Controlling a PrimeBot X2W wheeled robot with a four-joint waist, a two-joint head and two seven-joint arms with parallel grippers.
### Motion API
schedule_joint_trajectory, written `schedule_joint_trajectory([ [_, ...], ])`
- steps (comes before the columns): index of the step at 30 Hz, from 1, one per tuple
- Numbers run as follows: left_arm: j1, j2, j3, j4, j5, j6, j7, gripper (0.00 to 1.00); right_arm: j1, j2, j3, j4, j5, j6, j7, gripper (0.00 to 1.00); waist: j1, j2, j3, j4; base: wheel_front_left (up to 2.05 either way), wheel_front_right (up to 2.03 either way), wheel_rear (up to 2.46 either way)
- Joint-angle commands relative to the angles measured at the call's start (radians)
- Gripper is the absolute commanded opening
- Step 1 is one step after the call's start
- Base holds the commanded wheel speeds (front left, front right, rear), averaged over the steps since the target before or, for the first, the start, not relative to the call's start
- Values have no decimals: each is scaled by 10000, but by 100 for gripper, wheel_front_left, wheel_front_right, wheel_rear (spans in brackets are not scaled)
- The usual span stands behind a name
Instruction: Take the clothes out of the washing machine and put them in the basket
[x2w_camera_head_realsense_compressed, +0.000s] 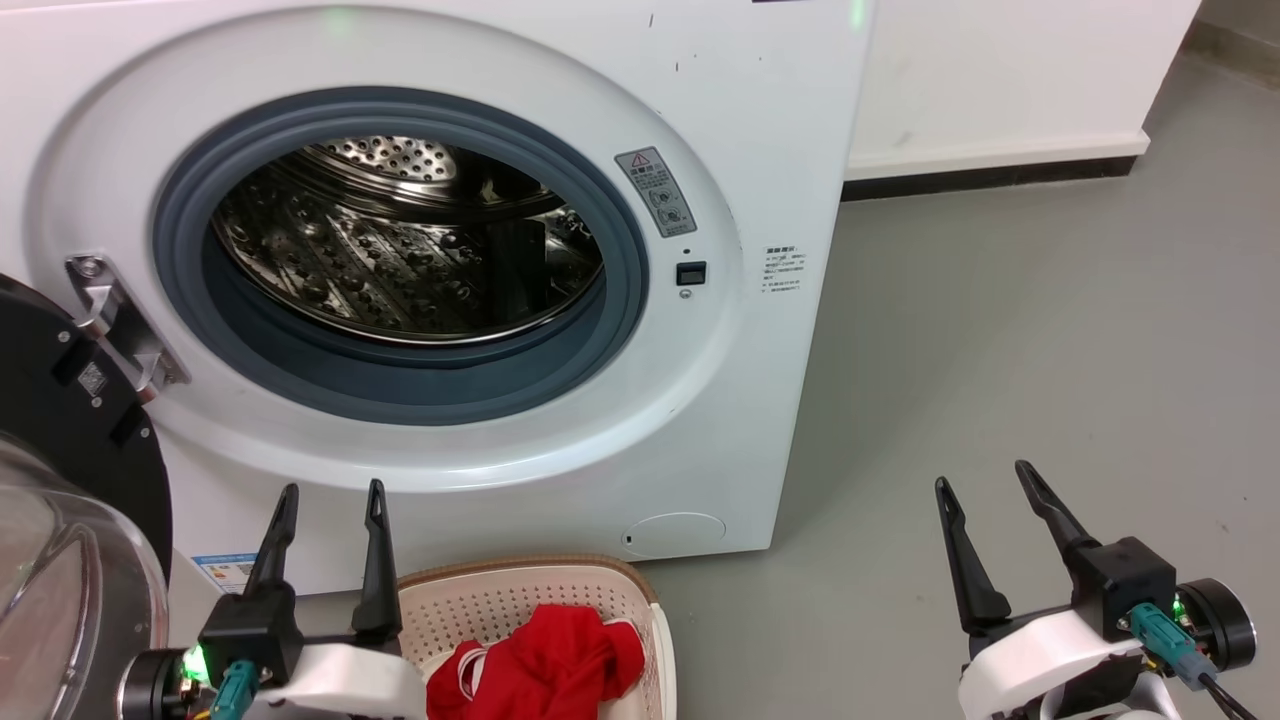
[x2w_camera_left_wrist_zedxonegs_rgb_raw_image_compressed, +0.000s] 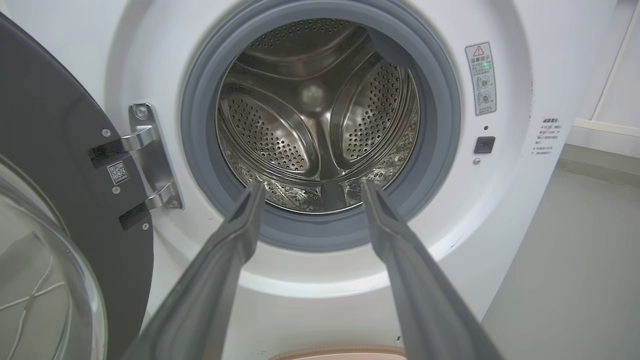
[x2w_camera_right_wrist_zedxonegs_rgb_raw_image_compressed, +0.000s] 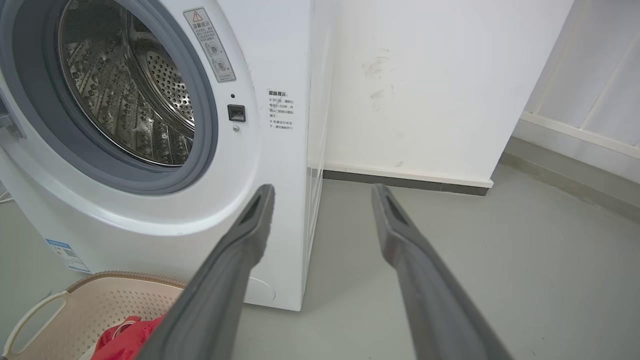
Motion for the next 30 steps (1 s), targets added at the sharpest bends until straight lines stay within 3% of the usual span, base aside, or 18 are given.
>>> schedule_joint_trajectory([
  [1, 242, 2, -30, -112, 43, 90, -25, 100, 161, 6, 5, -103, 43, -7, 44, 100, 3, -1, -100, 91, 0, 0, 0],
  [29, 716, -34, -106, -193, -172, 138, -26, 100, 398, 6, 123, -140, 199, -7, 138, 100, 3, -1, -196, 364, 0, 0, 0],
  [30, 591, -40, -123, -148, -163, 156, 3, 0, 301, 0, 122, -100, 181, 0, 177, 0, 3, -1, -196, 366, 0, 0, 0],
])
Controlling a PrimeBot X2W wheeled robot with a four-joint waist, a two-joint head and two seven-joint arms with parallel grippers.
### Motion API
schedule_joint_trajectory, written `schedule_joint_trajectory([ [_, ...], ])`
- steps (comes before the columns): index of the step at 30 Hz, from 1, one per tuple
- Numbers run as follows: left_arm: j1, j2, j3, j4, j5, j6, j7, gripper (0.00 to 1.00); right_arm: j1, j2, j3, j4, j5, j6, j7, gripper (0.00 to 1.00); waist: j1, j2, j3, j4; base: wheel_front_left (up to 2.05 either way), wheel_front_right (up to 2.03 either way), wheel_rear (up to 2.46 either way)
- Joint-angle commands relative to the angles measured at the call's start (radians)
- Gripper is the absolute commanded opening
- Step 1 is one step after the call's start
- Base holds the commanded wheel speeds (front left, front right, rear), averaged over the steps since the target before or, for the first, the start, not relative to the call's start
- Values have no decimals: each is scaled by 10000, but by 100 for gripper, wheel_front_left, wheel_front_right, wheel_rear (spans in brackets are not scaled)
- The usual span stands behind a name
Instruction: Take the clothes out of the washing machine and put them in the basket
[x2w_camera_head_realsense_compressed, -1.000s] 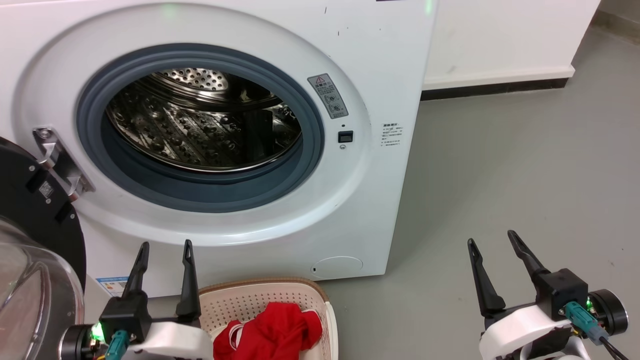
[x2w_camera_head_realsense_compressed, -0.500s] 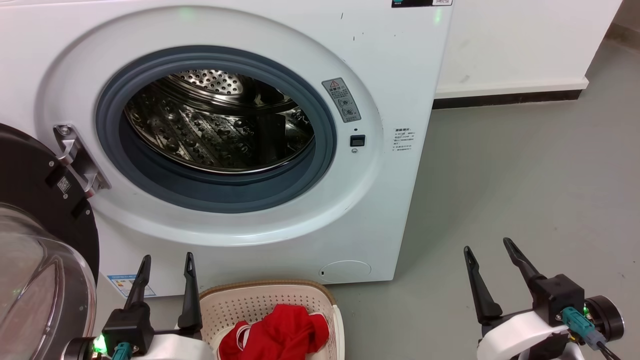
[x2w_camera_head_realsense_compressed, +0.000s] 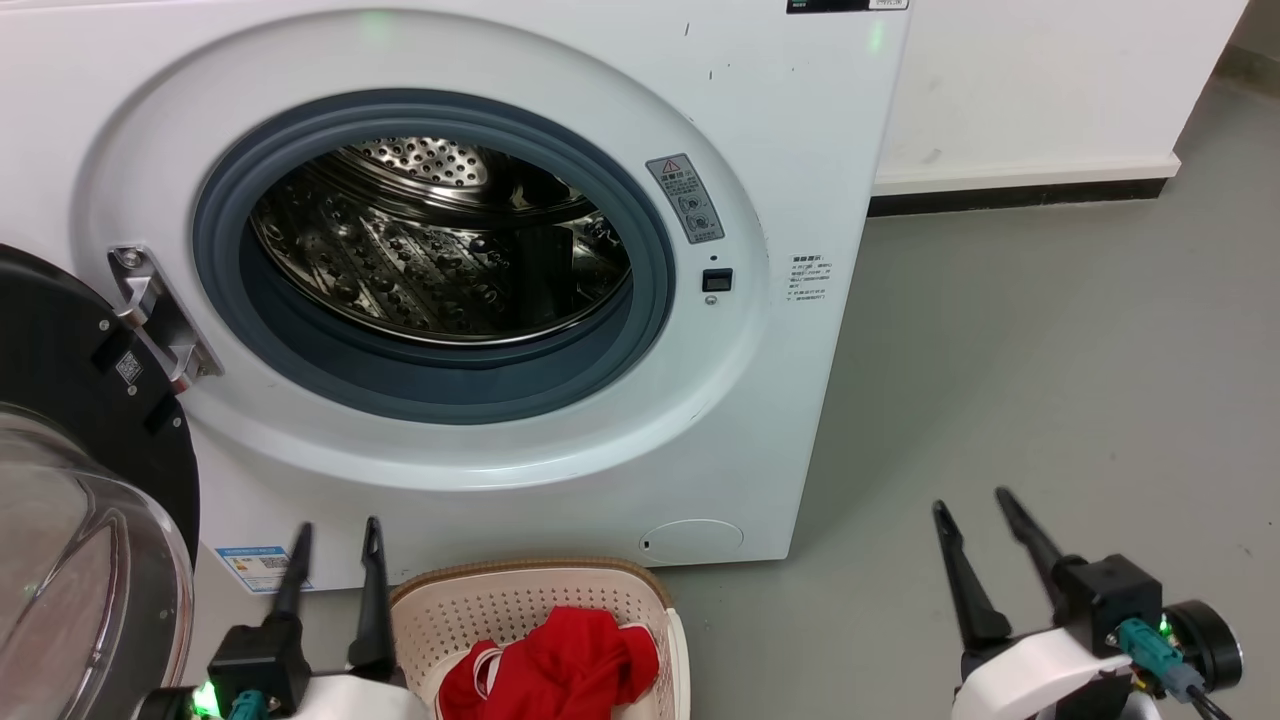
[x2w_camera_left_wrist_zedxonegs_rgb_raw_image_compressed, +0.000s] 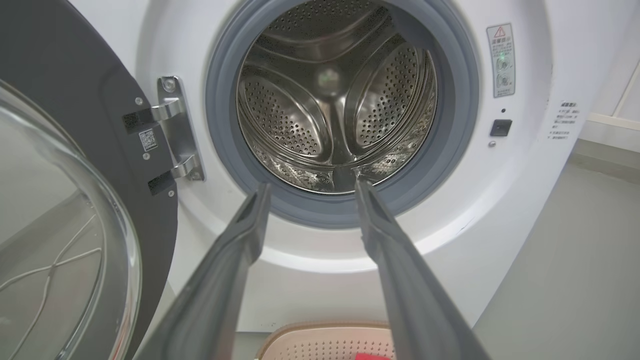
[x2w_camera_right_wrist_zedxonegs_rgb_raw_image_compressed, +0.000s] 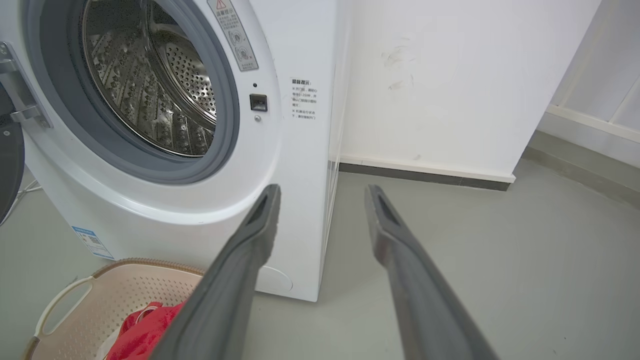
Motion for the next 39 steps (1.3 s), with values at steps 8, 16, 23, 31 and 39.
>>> schedule_joint_trajectory([
  [8, -217, -35, 186, 470, -1355, -119, 487, 0, 20, -88, -8, 263, 1568, 0, 84, 0, 0, 0, 10, 46, 0, 0, 0],
  [16, -336, -38, 188, 521, -2955, -255, 799, 0, -190, -194, -60, 476, 3347, -1, 205, 0, 0, 0, 22, 99, 0, 0, 0],
  [23, -464, -40, 223, 594, -4219, -362, 1079, 0, -319, -259, -117, 612, 4745, -1, 312, 0, 0, 0, 32, 147, 0, 0, 0],
  [31, -620, -43, 278, 695, -5536, -474, 1388, 0, -461, -312, -195, 751, 6185, -2, 439, 0, 0, 0, 44, 201, 0, 0, 0],
  [39, -781, -47, 344, 802, -6891, -595, 1717, 0, -585, -356, -296, 892, 7663, -2, 577, 0, 0, 0, 57, 263, 0, 0, 0],
])
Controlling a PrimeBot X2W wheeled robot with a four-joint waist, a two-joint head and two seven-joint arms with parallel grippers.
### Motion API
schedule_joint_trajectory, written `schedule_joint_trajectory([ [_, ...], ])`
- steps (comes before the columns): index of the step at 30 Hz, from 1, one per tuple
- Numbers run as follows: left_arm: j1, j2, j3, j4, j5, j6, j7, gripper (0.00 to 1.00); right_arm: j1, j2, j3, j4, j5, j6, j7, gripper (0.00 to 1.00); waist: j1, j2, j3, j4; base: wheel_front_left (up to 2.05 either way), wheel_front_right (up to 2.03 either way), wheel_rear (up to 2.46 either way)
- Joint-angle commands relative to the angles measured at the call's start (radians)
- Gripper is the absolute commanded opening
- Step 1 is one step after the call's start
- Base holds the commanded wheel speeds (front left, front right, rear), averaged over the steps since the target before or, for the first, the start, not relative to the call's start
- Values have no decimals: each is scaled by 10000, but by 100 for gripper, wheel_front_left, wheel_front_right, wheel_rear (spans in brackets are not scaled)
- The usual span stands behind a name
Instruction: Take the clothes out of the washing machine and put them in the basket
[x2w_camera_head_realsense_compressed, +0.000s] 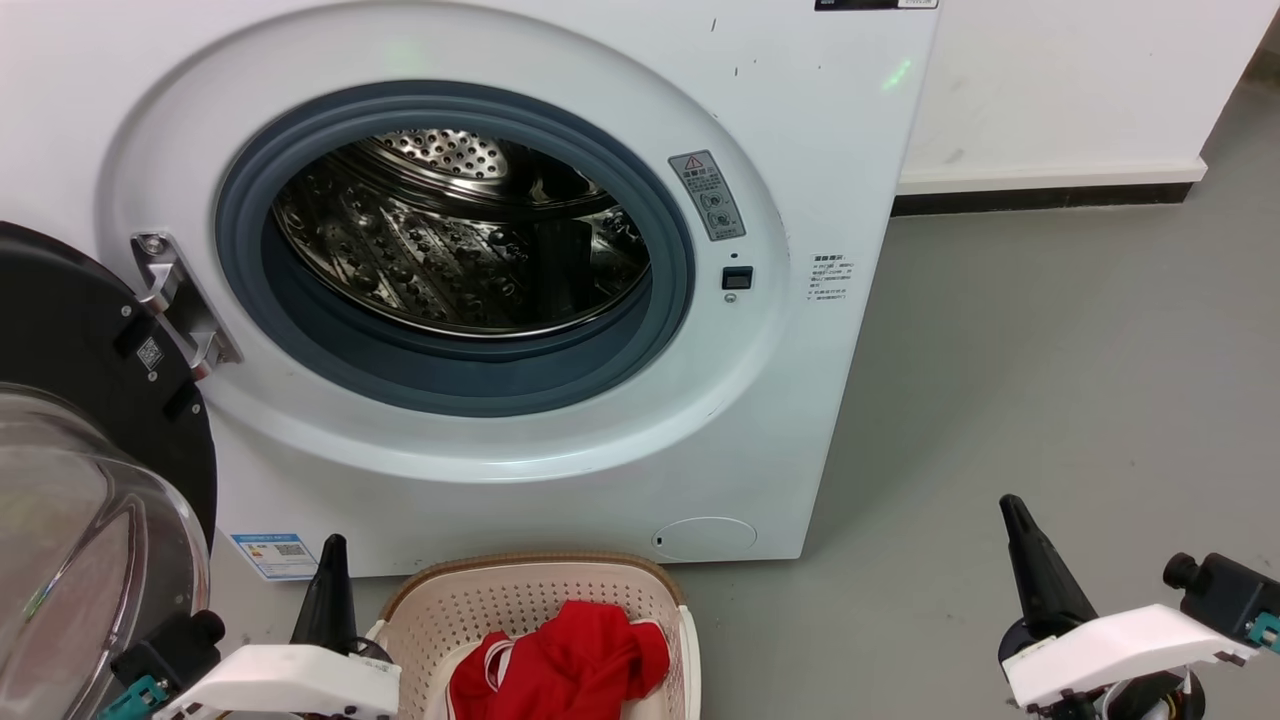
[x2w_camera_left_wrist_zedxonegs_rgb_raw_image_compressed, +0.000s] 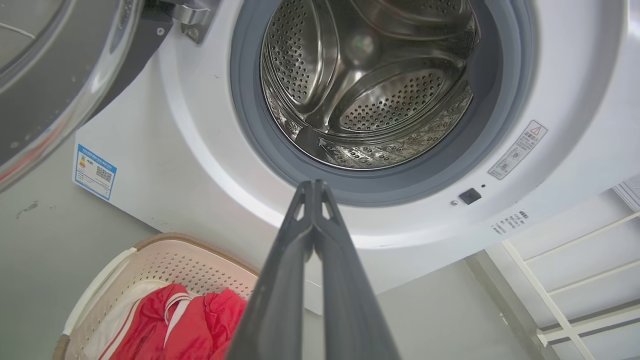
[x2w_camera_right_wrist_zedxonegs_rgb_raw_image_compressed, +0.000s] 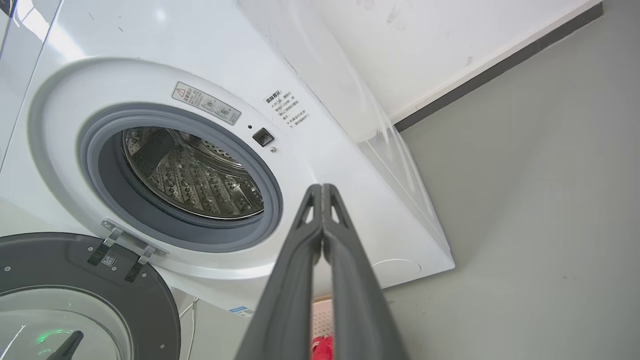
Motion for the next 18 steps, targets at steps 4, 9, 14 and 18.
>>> schedule_joint_trajectory([
  [4, -366, 19, 73, -46, -811, -105, 199, 0, -363, -96, -87, -24, 916, 0, 82, 0, 0, 0, 7, 32, 0, 0, 0],
  [9, -447, 18, 108, 9, -1484, -171, 359, 0, -411, -107, -148, 53, 1635, 0, 162, 0, 0, 0, 15, 66, 0, 0, 0],
  [14, -528, 16, 141, 61, -2117, -222, 517, 0, -476, -116, -206, 123, 2309, 0, 235, 0, 0, 0, 22, 100, 0, 0, 0],
  [18, -573, 14, 166, 104, -2603, -273, 637, 0, -528, -121, -256, 176, 2832, 0, 303, 0, 0, 0, 28, 127, 0, 0, 0],
])
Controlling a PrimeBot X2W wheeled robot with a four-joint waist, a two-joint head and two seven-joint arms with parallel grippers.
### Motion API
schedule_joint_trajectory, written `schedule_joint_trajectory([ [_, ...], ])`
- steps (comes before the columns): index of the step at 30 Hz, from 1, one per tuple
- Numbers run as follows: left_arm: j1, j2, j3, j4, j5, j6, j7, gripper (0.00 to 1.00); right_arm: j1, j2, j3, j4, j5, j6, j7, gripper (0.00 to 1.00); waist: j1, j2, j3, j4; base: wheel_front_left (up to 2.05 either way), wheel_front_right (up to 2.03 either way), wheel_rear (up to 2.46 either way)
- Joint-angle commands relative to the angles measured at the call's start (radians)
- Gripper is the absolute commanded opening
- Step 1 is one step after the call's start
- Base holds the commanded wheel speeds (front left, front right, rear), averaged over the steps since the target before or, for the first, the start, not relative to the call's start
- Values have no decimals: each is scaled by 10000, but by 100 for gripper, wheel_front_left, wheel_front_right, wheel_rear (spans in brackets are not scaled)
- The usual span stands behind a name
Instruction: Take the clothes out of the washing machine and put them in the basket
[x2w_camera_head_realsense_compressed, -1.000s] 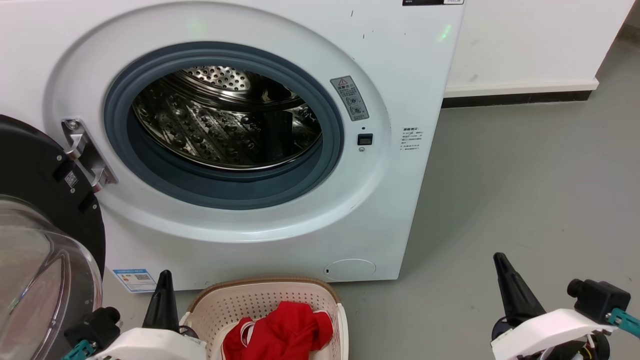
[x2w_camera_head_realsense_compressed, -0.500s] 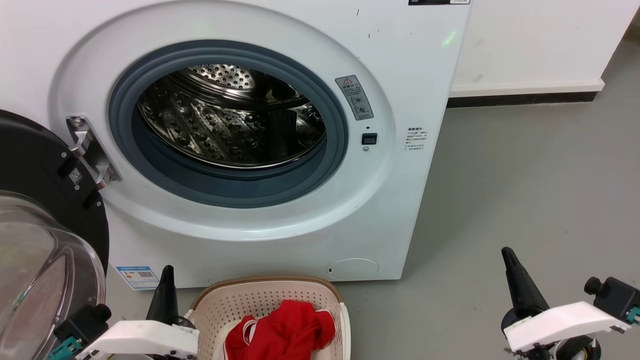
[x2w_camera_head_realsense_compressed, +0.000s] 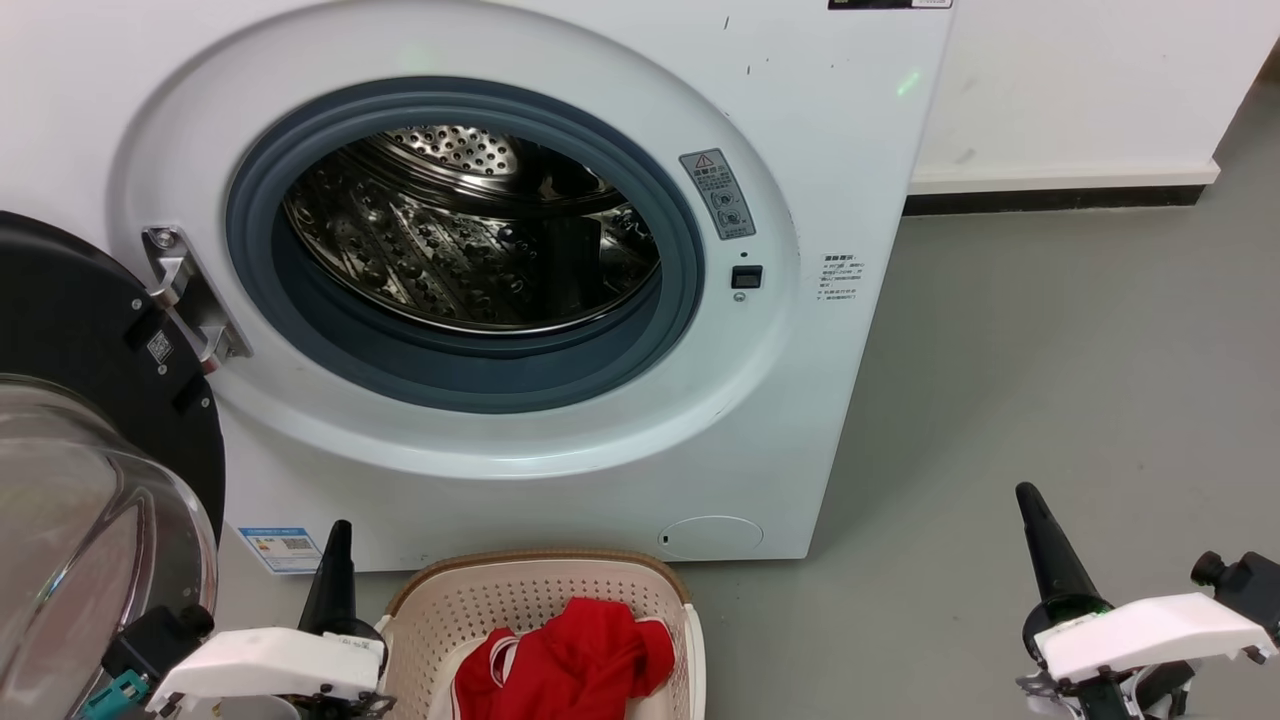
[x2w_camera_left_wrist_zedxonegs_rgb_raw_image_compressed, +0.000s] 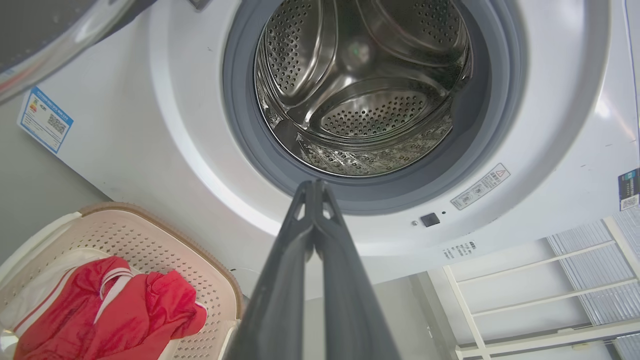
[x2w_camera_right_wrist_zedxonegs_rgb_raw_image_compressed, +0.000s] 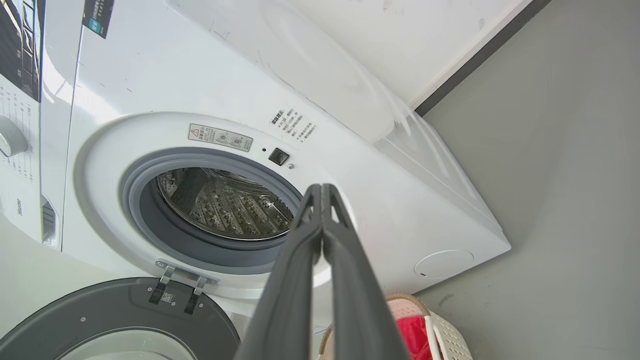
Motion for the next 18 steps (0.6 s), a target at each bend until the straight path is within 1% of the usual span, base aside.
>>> schedule_joint_trajectory([
  [1, -246, 16, 64, -51, -353, -91, 77, 0, -281, -72, -48, -36, 417, 0, 51, 0, 0, 0, 3, 14, 0, 0, 0],
  [15, -430, 11, 137, 80, -1909, -229, 456, 0, -435, -73, -226, 139, 2068, -1, 263, 0, 0, 0, 23, 109, 0, 0, 0],
  [18, -460, 10, 147, 100, -2117, -248, 508, 0, -448, -72, -251, 163, 2275, -1, 299, 0, 0, 0, 26, 123, 0, 0, 0],
])
